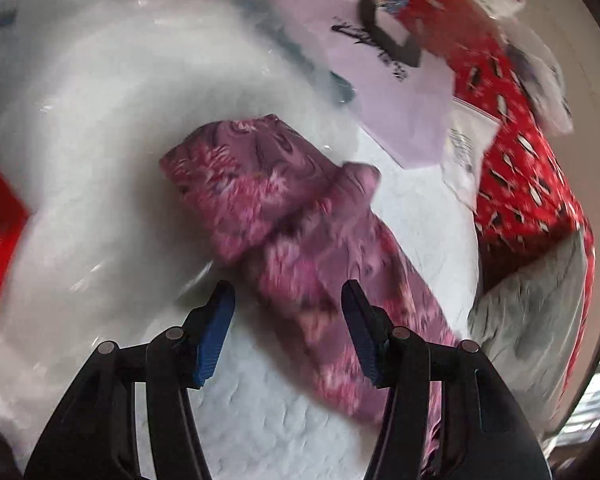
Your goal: Fold small clothes
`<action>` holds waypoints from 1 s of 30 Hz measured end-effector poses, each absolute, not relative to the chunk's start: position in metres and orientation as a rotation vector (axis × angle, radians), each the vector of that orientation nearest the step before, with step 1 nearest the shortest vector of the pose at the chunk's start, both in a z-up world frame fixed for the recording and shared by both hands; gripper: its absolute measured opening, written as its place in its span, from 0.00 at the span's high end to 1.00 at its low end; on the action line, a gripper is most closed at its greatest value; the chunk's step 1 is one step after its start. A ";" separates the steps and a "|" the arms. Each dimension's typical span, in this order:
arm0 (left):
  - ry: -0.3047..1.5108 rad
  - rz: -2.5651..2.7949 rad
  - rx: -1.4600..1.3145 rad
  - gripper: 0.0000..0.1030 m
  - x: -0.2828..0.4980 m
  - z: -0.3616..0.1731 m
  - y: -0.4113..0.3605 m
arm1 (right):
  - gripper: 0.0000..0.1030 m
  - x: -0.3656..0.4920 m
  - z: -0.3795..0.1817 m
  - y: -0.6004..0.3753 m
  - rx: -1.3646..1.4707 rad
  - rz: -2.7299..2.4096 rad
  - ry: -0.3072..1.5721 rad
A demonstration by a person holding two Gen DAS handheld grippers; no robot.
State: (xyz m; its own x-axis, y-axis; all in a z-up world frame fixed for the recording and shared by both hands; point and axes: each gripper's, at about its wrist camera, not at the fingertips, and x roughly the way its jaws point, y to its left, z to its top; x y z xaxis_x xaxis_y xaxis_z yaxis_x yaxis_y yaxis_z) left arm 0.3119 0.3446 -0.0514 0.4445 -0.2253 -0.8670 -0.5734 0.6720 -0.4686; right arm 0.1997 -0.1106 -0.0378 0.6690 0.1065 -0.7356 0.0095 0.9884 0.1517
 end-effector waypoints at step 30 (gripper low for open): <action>1.021 -0.284 -0.536 0.97 0.299 0.089 0.057 | 0.46 0.127 -0.022 -0.279 0.110 -0.222 0.916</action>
State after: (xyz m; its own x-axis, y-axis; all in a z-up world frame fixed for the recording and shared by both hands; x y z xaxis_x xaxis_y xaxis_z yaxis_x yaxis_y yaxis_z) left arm 0.2989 0.0570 0.0889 0.5011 -0.4651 -0.7298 -0.0209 0.8366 -0.5475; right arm 0.1272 -0.2791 -0.0223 0.5882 -0.1429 -0.7960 0.2366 0.9716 0.0005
